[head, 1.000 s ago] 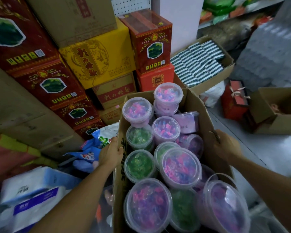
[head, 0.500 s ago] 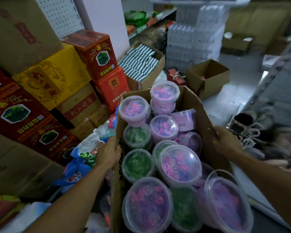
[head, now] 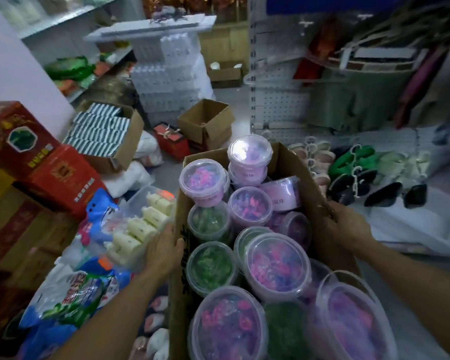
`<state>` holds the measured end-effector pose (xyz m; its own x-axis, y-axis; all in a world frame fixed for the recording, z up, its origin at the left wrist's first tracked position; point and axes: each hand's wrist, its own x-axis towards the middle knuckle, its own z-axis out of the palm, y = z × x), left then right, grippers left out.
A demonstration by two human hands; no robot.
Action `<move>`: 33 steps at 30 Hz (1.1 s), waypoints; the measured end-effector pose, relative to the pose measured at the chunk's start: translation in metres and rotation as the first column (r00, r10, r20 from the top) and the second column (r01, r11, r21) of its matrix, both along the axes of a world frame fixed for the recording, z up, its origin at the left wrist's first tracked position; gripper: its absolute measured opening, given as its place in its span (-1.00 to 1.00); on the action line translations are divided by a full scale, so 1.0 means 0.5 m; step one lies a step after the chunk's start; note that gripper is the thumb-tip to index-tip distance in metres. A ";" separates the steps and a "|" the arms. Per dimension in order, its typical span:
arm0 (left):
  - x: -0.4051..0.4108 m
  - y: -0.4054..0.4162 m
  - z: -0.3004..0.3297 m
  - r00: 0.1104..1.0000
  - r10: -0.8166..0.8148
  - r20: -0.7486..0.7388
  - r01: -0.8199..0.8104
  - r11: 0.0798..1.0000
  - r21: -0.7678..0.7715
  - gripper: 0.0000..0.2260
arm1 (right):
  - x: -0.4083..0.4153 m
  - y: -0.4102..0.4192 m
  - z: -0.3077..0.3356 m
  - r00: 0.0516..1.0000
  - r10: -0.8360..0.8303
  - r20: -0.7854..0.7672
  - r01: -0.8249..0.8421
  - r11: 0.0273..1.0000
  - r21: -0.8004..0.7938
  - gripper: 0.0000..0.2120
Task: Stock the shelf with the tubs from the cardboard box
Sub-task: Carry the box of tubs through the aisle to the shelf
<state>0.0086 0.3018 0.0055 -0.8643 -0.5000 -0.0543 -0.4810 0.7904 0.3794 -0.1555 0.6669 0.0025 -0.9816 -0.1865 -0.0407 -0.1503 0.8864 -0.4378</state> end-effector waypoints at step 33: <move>-0.711 1.314 0.037 0.384 -0.923 0.009 0.922 0.383 -0.060 -0.72 | 0.191 1.153 0.039 0.342 -0.937 -0.071 0.940 0.342 0.015 -0.57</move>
<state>-0.3467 0.9588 0.0239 -0.7959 0.6046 -0.0316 0.5635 0.7588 0.3268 -0.0600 1.2434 0.0222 -0.5117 0.8588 0.0267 0.7768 0.4757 -0.4127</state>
